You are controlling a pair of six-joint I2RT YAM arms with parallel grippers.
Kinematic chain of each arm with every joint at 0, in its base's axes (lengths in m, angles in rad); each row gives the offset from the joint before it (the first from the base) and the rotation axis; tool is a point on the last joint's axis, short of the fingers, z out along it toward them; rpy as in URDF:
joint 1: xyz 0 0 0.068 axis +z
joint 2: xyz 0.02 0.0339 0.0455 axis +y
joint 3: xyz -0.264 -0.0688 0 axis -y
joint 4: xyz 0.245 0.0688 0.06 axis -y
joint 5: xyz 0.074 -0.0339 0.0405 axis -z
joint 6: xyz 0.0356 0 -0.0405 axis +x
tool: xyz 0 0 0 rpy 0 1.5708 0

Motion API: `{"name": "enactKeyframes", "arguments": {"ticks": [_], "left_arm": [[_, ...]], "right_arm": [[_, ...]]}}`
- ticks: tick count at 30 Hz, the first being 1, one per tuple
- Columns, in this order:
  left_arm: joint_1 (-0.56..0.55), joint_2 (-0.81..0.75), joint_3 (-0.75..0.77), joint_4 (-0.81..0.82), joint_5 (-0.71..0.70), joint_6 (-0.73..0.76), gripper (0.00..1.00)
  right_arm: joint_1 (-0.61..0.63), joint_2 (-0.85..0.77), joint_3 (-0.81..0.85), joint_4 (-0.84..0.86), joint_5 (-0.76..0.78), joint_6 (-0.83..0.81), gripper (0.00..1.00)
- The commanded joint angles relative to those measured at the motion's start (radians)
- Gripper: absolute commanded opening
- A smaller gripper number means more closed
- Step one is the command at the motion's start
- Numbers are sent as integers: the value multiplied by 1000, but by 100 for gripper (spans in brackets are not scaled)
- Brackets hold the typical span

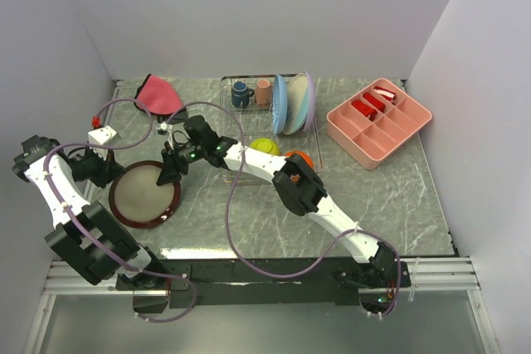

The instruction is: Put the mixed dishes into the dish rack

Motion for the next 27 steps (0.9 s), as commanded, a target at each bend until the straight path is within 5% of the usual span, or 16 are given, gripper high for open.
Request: {"name": "enactKeyframes", "arguments": {"ticks": [1,4,7,13,18,27], "left_arm": [[-2,-37,0,28,88,-49,1],[-1,-41,-17,92,62,-112,1],[-1,-49,-35,146,51,-150,16],[18,-71,-20,263,135,-297,32],[45,-68,177,358,224,-476,40],[51,-64,520,292,399,-503,41]], "right_arm": [[12,-49,-10,42,-18,5,39],[8,-87,-27,48,2,16,20],[-2,-139,-60,28,23,6,0],[-12,-279,-152,-32,22,-31,0],[-22,-421,-185,-157,101,-37,0],[-45,-619,-97,-246,495,-10,0]]}}
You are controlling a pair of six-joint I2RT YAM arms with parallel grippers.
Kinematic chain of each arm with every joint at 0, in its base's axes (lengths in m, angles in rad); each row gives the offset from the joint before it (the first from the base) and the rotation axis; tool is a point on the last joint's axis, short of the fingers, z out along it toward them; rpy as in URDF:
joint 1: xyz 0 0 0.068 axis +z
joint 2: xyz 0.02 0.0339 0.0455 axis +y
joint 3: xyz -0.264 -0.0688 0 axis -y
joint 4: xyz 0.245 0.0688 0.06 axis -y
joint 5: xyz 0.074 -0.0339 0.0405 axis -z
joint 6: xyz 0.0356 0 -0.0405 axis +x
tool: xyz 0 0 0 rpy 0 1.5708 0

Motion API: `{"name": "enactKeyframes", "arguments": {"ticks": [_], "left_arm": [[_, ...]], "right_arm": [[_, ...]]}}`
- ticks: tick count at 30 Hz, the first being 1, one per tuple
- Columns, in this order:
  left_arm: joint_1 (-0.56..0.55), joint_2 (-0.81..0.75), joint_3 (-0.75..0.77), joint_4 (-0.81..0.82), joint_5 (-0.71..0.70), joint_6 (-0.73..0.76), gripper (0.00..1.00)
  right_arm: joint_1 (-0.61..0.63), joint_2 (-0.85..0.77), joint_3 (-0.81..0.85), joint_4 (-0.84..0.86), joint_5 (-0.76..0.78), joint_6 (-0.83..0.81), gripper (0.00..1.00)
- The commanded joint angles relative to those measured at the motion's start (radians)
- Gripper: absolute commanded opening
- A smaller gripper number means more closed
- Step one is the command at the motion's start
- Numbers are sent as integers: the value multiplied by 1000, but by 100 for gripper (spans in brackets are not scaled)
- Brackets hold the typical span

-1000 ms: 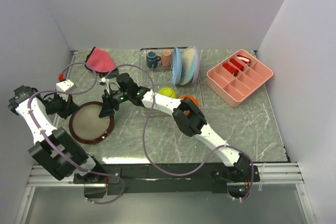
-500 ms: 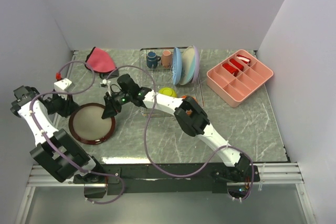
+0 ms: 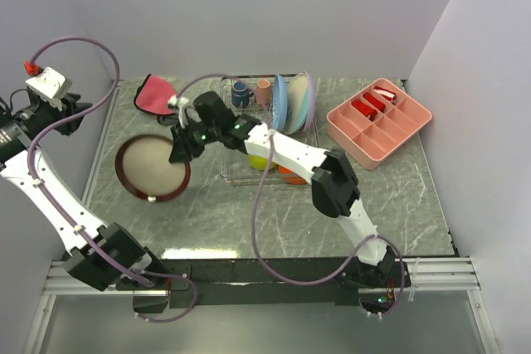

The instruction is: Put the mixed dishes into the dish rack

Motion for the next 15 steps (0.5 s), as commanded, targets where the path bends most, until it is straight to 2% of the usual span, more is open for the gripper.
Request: {"name": "enactKeyframes", "arguments": {"ticks": [1,4,6,7,8,10,11,15], "left_arm": [[8,-17,85,-45,165,-40,41],[11,-17,120,-103,234,-25,40],[14,-12,154,-171,273,55,41],[13,-9,167,-277,286,102,41],[12,-3,190,-339,296,238,42],[12,-1,192,-445,325,355,43],[14,-8,163,-453,330,340,43],[14,-21,65,-453,360,320,44]], "right_arm": [[-26,-217,138,101,279,28,0],[-24,-257,166,81,389,-59,0],[-24,-281,162,75,538,-88,0],[-24,-287,151,73,593,-119,0],[-24,-300,146,70,751,-125,0],[-26,-315,123,76,924,-136,0],[-26,-320,114,84,1066,-139,0],[-27,-370,15,168,1283,-191,0]]}}
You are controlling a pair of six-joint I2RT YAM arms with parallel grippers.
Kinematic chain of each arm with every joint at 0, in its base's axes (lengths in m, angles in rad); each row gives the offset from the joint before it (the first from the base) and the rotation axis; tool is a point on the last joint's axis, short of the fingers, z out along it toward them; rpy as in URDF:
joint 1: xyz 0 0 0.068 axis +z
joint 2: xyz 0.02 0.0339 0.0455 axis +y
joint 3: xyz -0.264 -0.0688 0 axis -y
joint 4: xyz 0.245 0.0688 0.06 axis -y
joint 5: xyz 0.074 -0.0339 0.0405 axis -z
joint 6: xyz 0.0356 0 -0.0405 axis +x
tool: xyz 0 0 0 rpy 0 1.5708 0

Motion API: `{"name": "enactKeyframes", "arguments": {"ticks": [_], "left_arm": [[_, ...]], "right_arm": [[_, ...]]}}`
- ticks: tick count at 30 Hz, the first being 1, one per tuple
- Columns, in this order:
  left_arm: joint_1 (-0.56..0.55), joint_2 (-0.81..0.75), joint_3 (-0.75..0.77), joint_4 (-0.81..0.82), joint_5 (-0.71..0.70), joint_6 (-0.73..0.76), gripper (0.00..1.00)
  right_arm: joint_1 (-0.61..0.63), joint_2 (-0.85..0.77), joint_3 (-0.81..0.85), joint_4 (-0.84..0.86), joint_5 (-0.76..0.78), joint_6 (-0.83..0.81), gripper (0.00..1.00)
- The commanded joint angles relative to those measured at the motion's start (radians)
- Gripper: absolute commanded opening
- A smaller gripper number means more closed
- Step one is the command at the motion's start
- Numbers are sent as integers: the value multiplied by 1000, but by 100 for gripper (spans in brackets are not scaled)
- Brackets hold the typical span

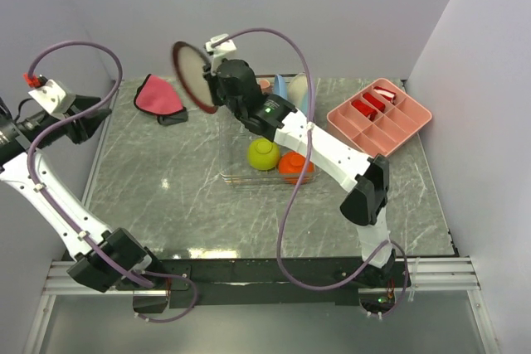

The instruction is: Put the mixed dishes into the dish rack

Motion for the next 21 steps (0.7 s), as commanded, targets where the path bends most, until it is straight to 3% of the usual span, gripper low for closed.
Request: {"name": "enactKeyframes", "arguments": {"ticks": [1,10,21], "left_arm": [[6,-16,-87,-121,86,82,44],[6,-23,-171,-120,89,118,44],[7,-11,-174,-121,63,111,44]], "right_arm": [[-13,-145,-113,202,406,-74,0],[-19,-199,-281,262,676,-62,0],[-60,-101,-201,161,722,75,0]]}}
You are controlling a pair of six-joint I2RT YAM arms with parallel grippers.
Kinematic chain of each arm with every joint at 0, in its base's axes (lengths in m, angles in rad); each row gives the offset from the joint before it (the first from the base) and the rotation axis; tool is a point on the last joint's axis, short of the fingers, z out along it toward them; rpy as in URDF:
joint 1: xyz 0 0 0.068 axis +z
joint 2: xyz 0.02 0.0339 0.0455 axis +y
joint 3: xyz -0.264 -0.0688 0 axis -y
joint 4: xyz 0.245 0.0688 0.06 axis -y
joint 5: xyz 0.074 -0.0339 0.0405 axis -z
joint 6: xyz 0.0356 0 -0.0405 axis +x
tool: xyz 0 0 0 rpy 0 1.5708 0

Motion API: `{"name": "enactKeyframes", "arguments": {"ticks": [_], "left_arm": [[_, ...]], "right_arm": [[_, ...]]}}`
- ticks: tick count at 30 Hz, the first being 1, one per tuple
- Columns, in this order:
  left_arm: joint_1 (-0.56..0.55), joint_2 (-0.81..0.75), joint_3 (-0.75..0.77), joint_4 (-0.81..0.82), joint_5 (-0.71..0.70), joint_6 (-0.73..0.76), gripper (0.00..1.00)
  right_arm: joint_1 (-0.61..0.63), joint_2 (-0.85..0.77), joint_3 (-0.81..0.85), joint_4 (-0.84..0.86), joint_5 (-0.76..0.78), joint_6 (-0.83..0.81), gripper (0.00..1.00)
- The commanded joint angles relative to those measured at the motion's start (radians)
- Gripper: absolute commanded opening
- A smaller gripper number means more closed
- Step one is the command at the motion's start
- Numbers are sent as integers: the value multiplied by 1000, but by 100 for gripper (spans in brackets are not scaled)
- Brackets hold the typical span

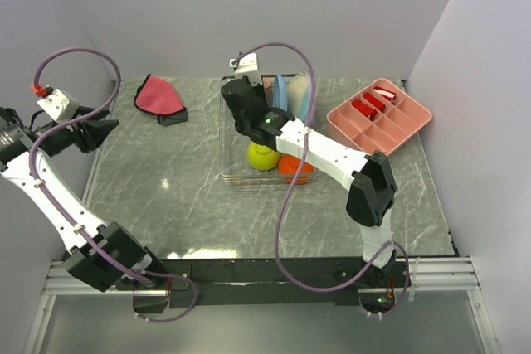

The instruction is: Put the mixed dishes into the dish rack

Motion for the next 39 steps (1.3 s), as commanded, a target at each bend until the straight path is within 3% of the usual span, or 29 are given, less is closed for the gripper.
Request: {"name": "enactKeyframes", "arguments": {"ticks": [1,39], "left_arm": [[5,-3,2,-36,35,19,44],[6,81,16,-36,-45,15,44]], "right_arm": [[-32,-33,116,103,99,104,0],[-71,236,235,-55,46,259,0]]}}
